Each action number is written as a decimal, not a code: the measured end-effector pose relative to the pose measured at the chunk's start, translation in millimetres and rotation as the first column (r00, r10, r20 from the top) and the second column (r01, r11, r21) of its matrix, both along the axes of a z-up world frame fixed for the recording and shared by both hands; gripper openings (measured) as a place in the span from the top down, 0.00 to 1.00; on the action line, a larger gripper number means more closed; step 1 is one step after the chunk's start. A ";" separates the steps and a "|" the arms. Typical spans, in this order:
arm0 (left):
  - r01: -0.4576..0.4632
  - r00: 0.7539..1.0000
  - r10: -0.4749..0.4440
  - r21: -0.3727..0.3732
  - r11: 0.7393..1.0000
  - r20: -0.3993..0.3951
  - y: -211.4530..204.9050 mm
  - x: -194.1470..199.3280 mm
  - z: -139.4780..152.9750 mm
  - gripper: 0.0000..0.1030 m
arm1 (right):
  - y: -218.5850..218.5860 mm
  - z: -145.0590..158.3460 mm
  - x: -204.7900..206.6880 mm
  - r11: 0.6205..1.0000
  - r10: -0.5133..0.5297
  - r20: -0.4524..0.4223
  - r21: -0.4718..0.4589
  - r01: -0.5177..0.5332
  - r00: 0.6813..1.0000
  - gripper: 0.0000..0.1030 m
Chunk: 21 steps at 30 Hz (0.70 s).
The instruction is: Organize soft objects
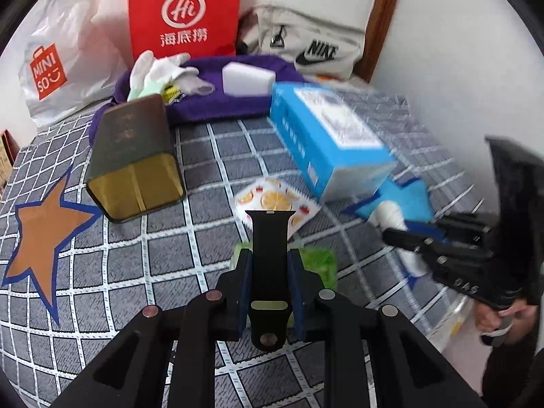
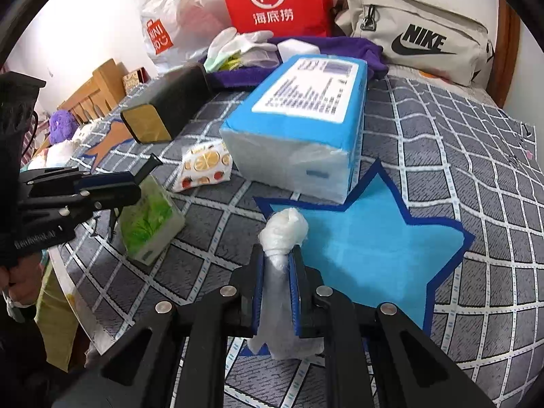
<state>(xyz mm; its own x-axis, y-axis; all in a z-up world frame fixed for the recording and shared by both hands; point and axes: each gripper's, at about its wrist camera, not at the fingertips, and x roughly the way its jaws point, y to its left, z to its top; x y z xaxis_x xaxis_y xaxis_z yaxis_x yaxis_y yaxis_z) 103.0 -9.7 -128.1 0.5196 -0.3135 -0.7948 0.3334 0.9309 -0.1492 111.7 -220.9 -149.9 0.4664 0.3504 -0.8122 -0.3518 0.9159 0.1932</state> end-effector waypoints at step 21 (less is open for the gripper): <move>-0.214 0.976 0.215 -0.019 0.977 0.046 49.4 35.3 52.0 0.81 | 6.1 79.4 31.9 0.999 0.035 0.123 0.018 -0.037 0.992 0.87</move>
